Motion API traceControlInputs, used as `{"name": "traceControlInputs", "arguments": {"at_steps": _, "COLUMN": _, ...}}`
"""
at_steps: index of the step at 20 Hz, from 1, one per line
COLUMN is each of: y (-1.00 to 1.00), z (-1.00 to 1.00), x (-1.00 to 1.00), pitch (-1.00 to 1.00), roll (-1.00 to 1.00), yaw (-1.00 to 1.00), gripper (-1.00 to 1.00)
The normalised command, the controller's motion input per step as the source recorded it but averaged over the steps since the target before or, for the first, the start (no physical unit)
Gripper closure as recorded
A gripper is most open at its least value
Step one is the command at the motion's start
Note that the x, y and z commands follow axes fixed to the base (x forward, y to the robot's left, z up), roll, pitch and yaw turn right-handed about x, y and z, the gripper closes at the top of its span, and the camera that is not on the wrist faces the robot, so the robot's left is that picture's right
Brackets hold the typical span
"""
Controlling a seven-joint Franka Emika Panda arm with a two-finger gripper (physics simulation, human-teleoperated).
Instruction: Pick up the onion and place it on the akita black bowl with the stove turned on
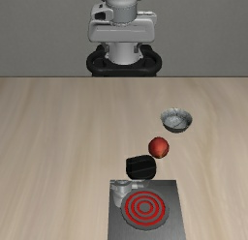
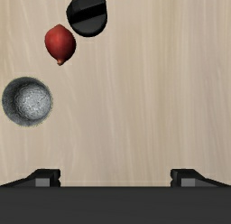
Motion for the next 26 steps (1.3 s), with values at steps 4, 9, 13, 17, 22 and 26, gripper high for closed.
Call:
{"name": "traceControlInputs", "arguments": {"at_steps": 4, "y": 0.00, "z": 0.00, "x": 1.00, "pitch": 0.00, "roll": 0.00, "yaw": 0.00, "gripper": -1.00}}
{"name": "traceControlInputs", "arguments": {"at_steps": 9, "y": 0.00, "z": 0.00, "x": 1.00, "pitch": 0.00, "roll": 0.00, "yaw": 0.00, "gripper": -1.00}}
{"name": "traceControlInputs", "arguments": {"at_steps": 13, "y": 0.25, "z": 0.00, "x": 0.75, "pitch": 0.00, "roll": 0.00, "yaw": 0.00, "gripper": -1.00}}
{"name": "traceControlInputs", "arguments": {"at_steps": 17, "y": 1.00, "z": 0.00, "x": 0.00, "pitch": 0.00, "roll": 0.00, "yaw": 0.00, "gripper": -1.00}}
{"name": "traceControlInputs", "arguments": {"at_steps": 22, "y": 0.80, "z": 0.00, "x": 0.20, "pitch": 0.00, "roll": 0.00, "yaw": 0.00, "gripper": -1.00}}
{"name": "traceControlInputs", "arguments": {"at_steps": 26, "y": 0.25, "z": 0.00, "x": 0.75, "pitch": 0.00, "roll": 0.00, "yaw": 0.00, "gripper": -1.00}}
